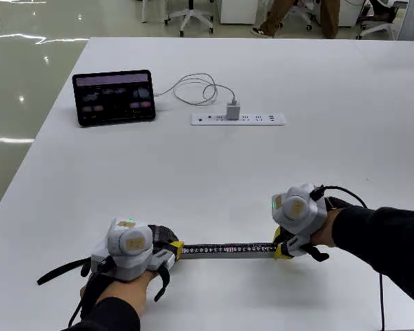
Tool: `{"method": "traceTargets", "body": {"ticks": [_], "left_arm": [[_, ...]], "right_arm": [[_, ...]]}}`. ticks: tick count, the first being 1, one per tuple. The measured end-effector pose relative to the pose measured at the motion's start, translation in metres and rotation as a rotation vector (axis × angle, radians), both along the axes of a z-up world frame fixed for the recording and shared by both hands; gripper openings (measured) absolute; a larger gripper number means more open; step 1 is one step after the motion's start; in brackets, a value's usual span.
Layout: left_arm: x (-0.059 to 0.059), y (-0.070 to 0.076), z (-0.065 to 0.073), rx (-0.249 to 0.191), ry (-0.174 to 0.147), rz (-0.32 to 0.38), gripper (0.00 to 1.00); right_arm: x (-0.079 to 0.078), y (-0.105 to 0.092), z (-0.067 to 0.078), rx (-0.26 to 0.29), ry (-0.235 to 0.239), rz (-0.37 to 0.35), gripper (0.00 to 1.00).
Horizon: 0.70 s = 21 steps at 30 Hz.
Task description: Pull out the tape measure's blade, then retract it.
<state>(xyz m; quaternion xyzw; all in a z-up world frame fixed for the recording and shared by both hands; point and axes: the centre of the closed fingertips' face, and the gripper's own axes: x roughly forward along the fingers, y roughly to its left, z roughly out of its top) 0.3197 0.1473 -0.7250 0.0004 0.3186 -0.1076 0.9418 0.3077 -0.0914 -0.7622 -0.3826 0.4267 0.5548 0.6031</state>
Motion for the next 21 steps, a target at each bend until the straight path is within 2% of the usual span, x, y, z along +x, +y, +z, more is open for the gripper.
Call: {"method": "traceTargets", "body": {"ticks": [21], "left_arm": [[0.000, 0.000, 0.001, -0.003, 0.001, -0.001, 0.59]], "right_arm": [[-0.001, 0.011, 0.000, 0.002, -0.005, 0.038, 0.11]]}}
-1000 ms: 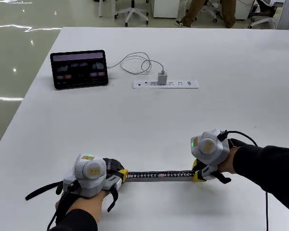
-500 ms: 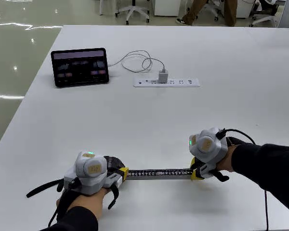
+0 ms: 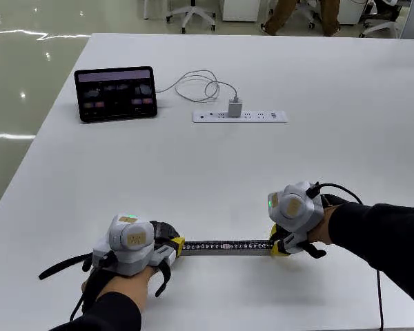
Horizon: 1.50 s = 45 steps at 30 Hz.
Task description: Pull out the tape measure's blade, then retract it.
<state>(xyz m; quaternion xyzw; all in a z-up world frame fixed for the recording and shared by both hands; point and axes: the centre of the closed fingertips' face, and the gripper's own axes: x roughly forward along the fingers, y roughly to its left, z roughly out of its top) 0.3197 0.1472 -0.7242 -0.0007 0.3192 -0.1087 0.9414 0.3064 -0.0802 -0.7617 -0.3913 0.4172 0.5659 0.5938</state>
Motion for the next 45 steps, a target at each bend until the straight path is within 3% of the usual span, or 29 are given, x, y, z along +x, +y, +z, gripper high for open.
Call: {"method": "traceTargets", "body": {"ticks": [45], "left_arm": [[0.000, 0.000, -0.001, -0.004, 0.001, -0.002, 0.59]], "right_arm": [[0.000, 0.032, 0.000, 0.043, -0.004, 0.004, 0.11]]}}
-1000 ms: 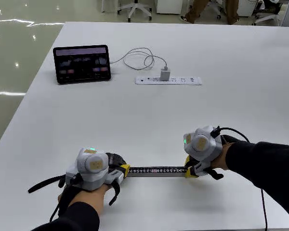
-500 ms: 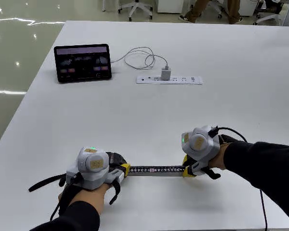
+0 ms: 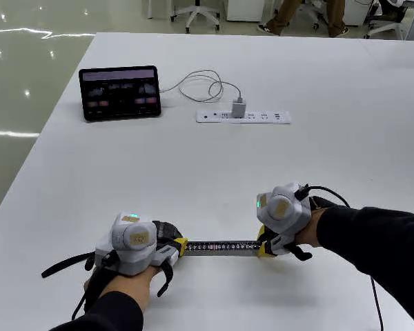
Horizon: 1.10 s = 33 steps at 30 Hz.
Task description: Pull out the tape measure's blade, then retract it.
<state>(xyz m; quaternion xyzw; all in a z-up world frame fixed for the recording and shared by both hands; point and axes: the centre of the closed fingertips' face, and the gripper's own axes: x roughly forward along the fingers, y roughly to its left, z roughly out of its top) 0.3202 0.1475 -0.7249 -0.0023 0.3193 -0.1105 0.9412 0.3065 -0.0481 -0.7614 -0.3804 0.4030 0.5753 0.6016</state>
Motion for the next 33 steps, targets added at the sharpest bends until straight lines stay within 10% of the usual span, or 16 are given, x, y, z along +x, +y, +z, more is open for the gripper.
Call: {"method": "traceTargets", "body": {"ticks": [33], "left_arm": [[0.000, -0.001, 0.000, -0.006, 0.000, -0.001, 0.59]], "right_arm": [[-0.002, 0.024, 0.001, 0.048, 0.006, 0.011, 0.10]]}}
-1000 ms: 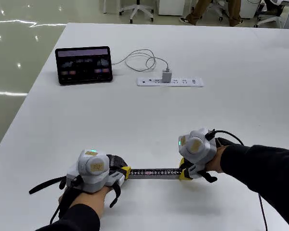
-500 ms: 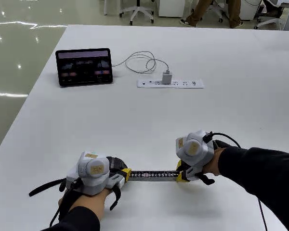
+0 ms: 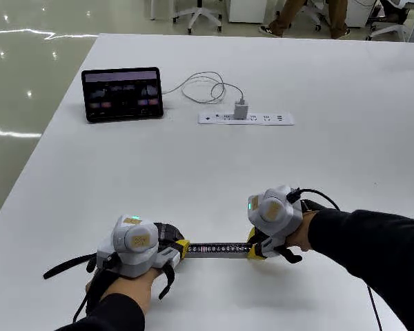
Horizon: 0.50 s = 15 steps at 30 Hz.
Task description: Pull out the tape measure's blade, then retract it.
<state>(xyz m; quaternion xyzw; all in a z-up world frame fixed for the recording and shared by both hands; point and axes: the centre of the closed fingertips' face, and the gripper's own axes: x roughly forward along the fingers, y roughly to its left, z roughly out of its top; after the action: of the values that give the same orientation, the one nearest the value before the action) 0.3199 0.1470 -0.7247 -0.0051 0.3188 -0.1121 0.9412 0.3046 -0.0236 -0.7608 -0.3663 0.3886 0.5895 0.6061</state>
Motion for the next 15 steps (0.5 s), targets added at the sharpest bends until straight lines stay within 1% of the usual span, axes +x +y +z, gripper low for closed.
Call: {"method": "traceTargets", "body": {"ticks": [15], "left_arm": [[-0.001, 0.000, 0.001, -0.004, 0.000, 0.002, 0.59]], "right_arm": [[0.000, 0.012, -0.001, 0.006, 0.006, -0.009, 0.10]]}}
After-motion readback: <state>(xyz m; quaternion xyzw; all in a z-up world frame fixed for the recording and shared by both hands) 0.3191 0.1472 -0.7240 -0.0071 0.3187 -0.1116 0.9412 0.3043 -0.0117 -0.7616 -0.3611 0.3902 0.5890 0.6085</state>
